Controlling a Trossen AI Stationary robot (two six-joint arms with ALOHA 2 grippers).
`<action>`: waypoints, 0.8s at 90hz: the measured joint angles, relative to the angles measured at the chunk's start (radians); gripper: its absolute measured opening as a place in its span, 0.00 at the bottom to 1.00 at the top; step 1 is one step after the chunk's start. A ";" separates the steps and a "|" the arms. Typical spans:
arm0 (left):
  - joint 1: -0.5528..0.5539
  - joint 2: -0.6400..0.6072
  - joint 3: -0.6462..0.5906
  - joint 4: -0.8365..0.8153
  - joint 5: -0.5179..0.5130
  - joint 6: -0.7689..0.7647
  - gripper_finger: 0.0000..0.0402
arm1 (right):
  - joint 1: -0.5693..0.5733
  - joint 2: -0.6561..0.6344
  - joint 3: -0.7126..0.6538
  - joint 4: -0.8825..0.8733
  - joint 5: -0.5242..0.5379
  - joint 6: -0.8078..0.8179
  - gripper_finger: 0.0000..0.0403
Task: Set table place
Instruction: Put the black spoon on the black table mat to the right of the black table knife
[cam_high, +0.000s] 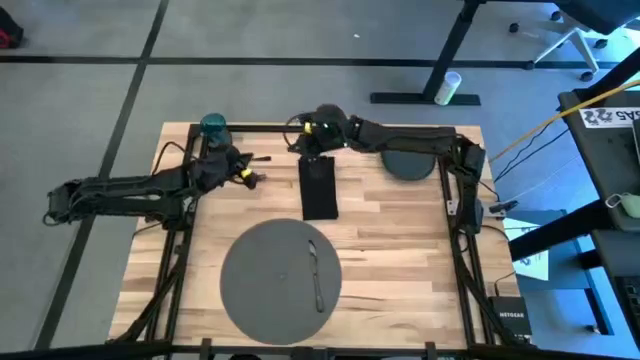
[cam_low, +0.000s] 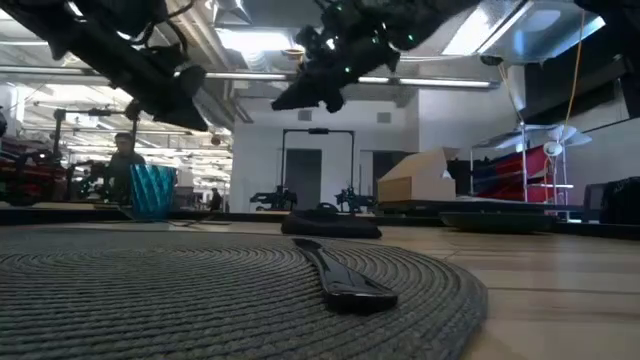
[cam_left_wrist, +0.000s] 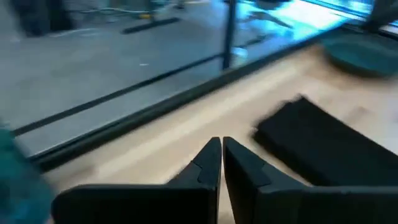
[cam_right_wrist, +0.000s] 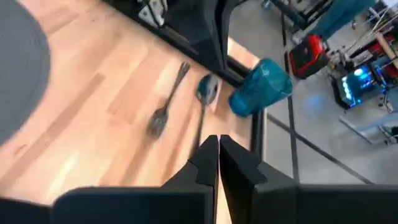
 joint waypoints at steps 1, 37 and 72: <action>0.006 0.000 0.000 0.000 -0.001 -0.002 0.00 | -0.002 0.002 0.008 -0.008 -0.006 -0.003 0.00; 0.105 0.004 0.001 -0.134 0.261 0.288 0.00 | -0.021 0.137 0.066 -0.096 -0.100 0.025 0.00; 0.270 0.215 0.123 -0.356 0.418 0.486 0.00 | -0.002 0.139 0.066 -0.119 -0.209 0.016 0.01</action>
